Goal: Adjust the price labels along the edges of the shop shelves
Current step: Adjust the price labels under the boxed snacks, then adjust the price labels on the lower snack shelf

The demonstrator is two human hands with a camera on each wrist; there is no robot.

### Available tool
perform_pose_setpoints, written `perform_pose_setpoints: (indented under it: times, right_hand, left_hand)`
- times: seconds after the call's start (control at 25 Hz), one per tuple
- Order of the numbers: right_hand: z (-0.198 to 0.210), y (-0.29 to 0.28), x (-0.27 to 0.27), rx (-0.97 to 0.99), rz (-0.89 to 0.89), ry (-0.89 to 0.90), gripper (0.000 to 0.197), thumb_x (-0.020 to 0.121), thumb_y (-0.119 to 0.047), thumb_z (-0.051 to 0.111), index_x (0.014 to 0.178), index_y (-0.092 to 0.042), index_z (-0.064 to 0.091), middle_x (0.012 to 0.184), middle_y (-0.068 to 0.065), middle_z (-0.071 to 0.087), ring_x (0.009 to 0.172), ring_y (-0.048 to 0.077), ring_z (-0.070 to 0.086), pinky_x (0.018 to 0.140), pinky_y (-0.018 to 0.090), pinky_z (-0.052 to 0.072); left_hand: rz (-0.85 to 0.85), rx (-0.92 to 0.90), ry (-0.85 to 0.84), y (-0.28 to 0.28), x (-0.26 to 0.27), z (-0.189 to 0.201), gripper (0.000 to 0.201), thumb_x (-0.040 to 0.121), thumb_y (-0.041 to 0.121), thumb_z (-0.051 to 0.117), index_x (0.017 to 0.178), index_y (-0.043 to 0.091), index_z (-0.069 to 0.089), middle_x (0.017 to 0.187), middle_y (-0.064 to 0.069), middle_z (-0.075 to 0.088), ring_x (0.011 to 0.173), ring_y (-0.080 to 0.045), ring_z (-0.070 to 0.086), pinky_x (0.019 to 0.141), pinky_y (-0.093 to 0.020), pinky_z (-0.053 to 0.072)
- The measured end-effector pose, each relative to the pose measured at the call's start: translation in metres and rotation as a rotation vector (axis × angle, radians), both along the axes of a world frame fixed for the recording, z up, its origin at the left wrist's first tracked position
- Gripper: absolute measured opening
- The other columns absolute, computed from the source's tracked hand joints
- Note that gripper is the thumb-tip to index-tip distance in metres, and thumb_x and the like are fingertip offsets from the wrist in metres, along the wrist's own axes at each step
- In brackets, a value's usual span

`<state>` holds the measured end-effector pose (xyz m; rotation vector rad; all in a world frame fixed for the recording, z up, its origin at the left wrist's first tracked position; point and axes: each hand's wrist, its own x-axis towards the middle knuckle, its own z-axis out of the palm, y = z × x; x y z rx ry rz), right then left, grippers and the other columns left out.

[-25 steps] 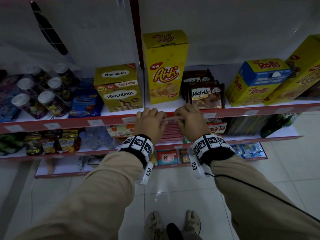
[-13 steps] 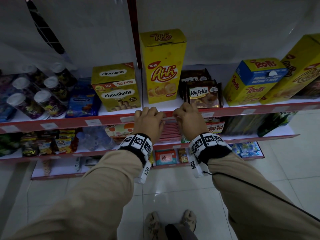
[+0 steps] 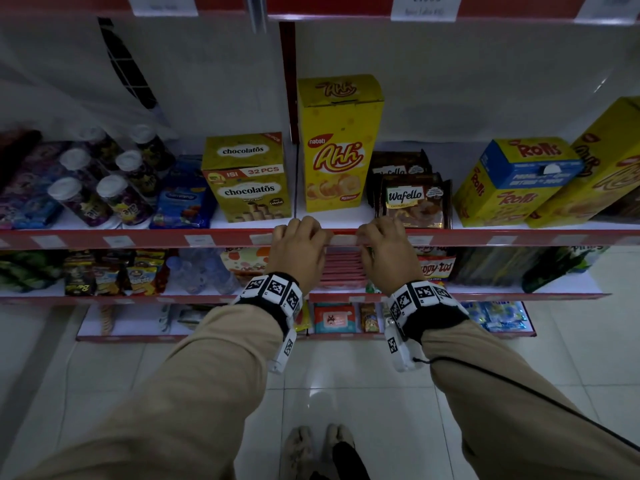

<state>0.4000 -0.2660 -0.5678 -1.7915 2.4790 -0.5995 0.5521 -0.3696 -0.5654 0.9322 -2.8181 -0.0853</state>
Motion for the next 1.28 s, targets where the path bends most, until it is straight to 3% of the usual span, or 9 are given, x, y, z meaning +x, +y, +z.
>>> perform_pose_setpoints:
  times: [0.24, 0.64, 0.8, 0.92, 1.04, 1.28]
  right_hand:
    - [0.004, 0.001, 0.005, 0.0, -0.015, 0.048, 0.025, 0.078, -0.01, 0.061, 0.103, -0.009, 0.061, 0.106, 0.015, 0.056, 0.1, 0.034, 0.048, 0.082, 0.041, 0.043]
    - [-0.005, -0.041, 0.06, -0.017, -0.015, -0.096, 0.027, 0.083, -0.009, 0.059, 0.11, -0.007, 0.061, 0.109, 0.015, 0.057, 0.102, 0.035, 0.048, 0.085, 0.039, 0.042]
    - [-0.02, -0.054, 0.106, -0.042, -0.069, -0.219, 0.04, 0.085, -0.007, 0.056, 0.125, -0.004, 0.053, 0.122, 0.018, 0.053, 0.115, 0.036, 0.045, 0.091, 0.039, 0.04]
    - [-0.028, -0.063, 0.136, -0.108, -0.151, -0.313, 0.057, 0.086, -0.007, 0.056, 0.14, 0.001, 0.037, 0.137, 0.02, 0.044, 0.126, 0.035, 0.038, 0.104, 0.041, 0.037]
    - [-0.03, -0.07, 0.149, -0.203, -0.192, -0.39, 0.065, 0.088, -0.007, 0.054, 0.146, -0.002, 0.026, 0.146, 0.018, 0.038, 0.132, 0.033, 0.037, 0.107, 0.04, 0.036]
    - [-0.036, -0.066, 0.169, -0.29, -0.319, -0.407, 0.053, 0.089, -0.006, 0.054, 0.141, -0.003, 0.04, 0.14, 0.017, 0.048, 0.126, 0.032, 0.048, 0.101, 0.037, 0.041]
  left_hand:
    - [-0.004, 0.049, -0.098, -0.007, 0.012, 0.009, 0.045, 0.089, 0.022, 0.05, 0.134, 0.023, 0.049, 0.13, 0.001, 0.051, 0.118, -0.024, 0.043, 0.095, -0.035, 0.026]
    - [-0.082, 0.06, -0.129, -0.04, 0.064, 0.017, 0.042, 0.09, 0.02, 0.047, 0.132, 0.02, 0.049, 0.134, 0.001, 0.048, 0.124, -0.022, 0.04, 0.099, -0.035, 0.029]
    - [-0.142, 0.056, -0.128, -0.058, 0.09, 0.012, 0.043, 0.089, 0.02, 0.049, 0.132, 0.017, 0.049, 0.137, -0.001, 0.045, 0.125, -0.023, 0.039, 0.101, -0.036, 0.032]
    - [-0.19, 0.036, -0.134, -0.066, 0.108, 0.005, 0.049, 0.086, 0.019, 0.052, 0.135, 0.017, 0.047, 0.138, -0.003, 0.043, 0.126, -0.025, 0.038, 0.099, -0.036, 0.033]
    - [-0.214, 0.031, -0.1, -0.069, 0.111, 0.004, 0.052, 0.082, 0.016, 0.055, 0.133, 0.017, 0.048, 0.136, -0.004, 0.045, 0.124, -0.026, 0.04, 0.097, -0.037, 0.034]
    - [-0.26, 0.007, -0.061, -0.073, 0.121, -0.004, 0.052, 0.079, 0.02, 0.06, 0.13, 0.014, 0.05, 0.135, -0.006, 0.045, 0.122, -0.029, 0.041, 0.093, -0.04, 0.037]
